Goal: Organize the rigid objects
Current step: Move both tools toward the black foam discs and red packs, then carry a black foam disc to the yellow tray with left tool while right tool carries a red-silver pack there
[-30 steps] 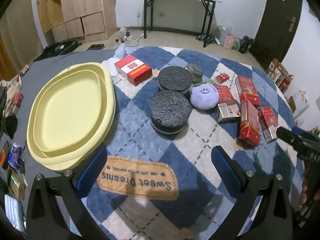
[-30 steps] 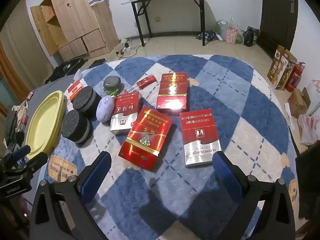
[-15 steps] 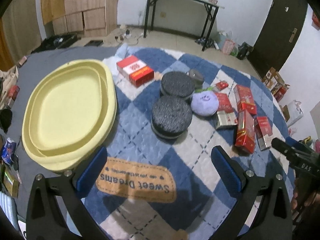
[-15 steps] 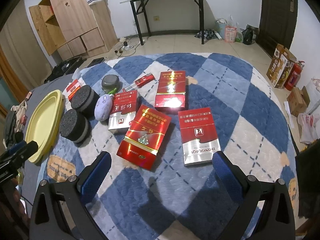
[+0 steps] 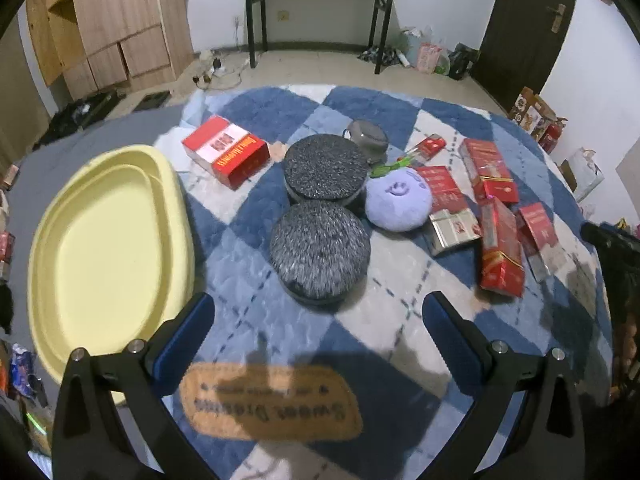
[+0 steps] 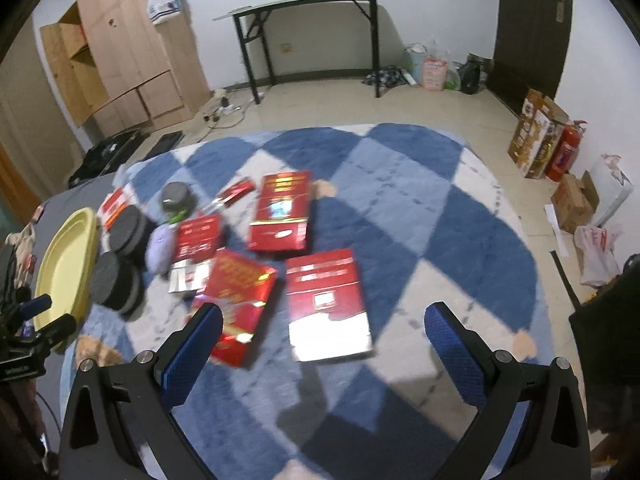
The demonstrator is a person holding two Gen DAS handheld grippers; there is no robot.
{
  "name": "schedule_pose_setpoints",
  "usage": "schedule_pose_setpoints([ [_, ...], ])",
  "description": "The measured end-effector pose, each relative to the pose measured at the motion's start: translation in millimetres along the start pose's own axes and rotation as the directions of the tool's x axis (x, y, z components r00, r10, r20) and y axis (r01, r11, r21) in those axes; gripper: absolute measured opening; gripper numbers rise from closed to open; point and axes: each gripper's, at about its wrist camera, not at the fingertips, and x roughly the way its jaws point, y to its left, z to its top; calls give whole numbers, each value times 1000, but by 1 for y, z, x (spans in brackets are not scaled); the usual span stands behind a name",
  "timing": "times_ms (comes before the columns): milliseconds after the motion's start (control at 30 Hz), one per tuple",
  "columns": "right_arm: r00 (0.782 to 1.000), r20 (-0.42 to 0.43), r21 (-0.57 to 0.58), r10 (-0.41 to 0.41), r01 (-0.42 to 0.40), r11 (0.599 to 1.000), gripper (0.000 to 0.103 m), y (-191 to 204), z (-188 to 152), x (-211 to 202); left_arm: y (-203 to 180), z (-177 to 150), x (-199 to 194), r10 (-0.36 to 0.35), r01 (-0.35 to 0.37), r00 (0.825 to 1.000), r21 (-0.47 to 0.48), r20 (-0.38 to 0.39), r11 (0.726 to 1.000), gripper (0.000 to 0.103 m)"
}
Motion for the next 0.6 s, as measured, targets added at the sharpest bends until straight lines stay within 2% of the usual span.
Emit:
schedule_pose_setpoints([
  [267,993,-115,-86,20,-30,996,103,4,4,42,-1,14,50,30,-27,999,70,-46,997,103],
  [333,991,-134,-132,-15,-2,991,103,6,6,55,3,16,60,11,-8,998,50,-55,999,103],
  [467,981,-190,-182,-22,-13,983,100,9,9,87,6,17,74,-18,21,997,36,-75,999,102],
  [500,979,-202,-194,-36,-4,981,97,9,9,94,6,16,75,-21,24,997,38,-73,999,92],
  [533,975,-216,-198,-50,6,980,94,8,9,101,6,16,76,-25,28,997,38,-71,999,75],
  [567,973,-226,-191,-45,1,981,87,8,9,107,7,16,75,-33,35,997,37,-72,999,70],
  [600,972,-231,-181,-38,-5,983,83,6,9,111,8,16,74,-35,37,997,28,-70,999,70],
])
